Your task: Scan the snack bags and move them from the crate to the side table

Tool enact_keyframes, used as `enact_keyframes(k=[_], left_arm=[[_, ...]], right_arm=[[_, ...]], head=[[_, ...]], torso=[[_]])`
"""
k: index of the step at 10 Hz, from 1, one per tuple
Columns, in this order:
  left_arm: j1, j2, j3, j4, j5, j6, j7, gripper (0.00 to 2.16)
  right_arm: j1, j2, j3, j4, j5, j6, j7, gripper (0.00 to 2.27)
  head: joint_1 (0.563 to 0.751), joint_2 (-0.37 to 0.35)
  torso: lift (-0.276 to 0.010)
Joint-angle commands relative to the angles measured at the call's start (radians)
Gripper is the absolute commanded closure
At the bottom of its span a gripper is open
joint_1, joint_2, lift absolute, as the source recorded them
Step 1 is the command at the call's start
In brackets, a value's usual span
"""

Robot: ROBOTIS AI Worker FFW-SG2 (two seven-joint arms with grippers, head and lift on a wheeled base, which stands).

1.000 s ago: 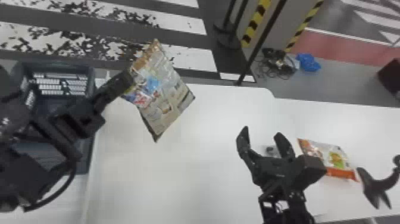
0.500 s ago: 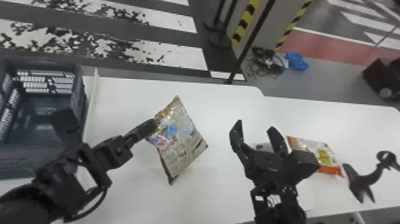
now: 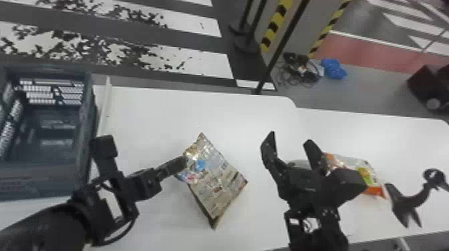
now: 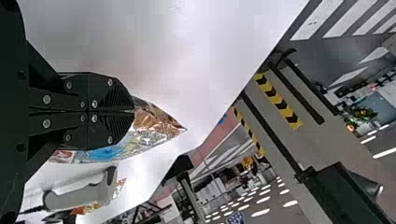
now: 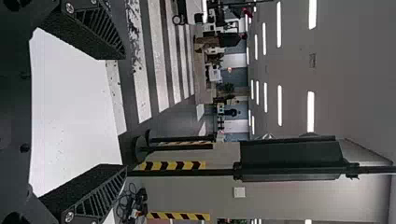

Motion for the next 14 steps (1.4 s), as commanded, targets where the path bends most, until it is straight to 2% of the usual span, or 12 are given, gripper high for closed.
enact_keyframes(k=[1,3,4,5,6,7,9,10,12,13,14], left_arm=[[-0.032,-0.004,-0.07,0.064,-0.035,-0.007,-0.001,1.98],[-0.063,-0.004,-0.13,0.13,-0.07,-0.041,-0.001,1.98],[-0.067,-0.004,-0.145,0.135,-0.081,-0.071,0.007,1.97],[-0.067,-0.004,-0.142,0.133,-0.076,-0.084,0.007,1.43],[-0.066,-0.004,-0.142,0.126,-0.085,-0.084,-0.001,0.0],[-0.066,-0.004,-0.148,0.107,-0.122,-0.084,0.004,0.0],[-0.035,-0.004,-0.202,-0.032,-0.274,-0.084,0.07,0.04],[-0.023,-0.004,-0.211,-0.083,-0.321,-0.087,0.076,0.04],[0.005,-0.004,-0.197,-0.178,-0.38,-0.093,0.119,0.04],[0.032,-0.004,-0.185,-0.245,-0.412,-0.117,0.145,0.04],[0.071,-0.004,-0.184,-0.308,-0.461,-0.182,0.188,0.04]], right_arm=[[0.001,-0.003,0.0,-0.008,-0.003,0.0,0.0,0.1],[0.001,-0.001,0.0,-0.013,-0.004,0.0,0.0,0.1],[0.001,-0.004,-0.002,-0.014,-0.009,0.0,0.0,0.1],[0.001,-0.004,-0.004,-0.013,-0.01,0.0,0.0,0.1],[-0.002,-0.004,0.0,-0.013,-0.01,0.0,0.0,0.1],[-0.004,-0.004,0.003,-0.013,-0.01,0.0,0.0,0.1],[-0.004,-0.004,0.001,-0.013,-0.01,0.003,0.0,0.1],[-0.004,-0.006,0.001,-0.011,-0.01,0.003,0.0,0.1],[-0.002,-0.014,-0.002,-0.011,-0.017,0.003,0.0,0.1],[-0.001,-0.018,-0.004,-0.008,-0.021,0.003,0.002,0.1],[-0.004,-0.021,-0.004,-0.005,-0.021,0.003,0.002,0.1]], head=[[0.695,-0.35],[0.695,-0.35],[0.695,-0.35],[0.695,-0.35],[0.695,-0.35],[0.695,-0.35],[0.695,-0.35],[0.695,-0.35],[0.695,-0.35],[0.695,-0.35],[0.695,-0.35]], torso=[[-0.087],[-0.087],[-0.087],[-0.087],[-0.087],[-0.087],[-0.087],[-0.087],[-0.087],[-0.087],[-0.087]])
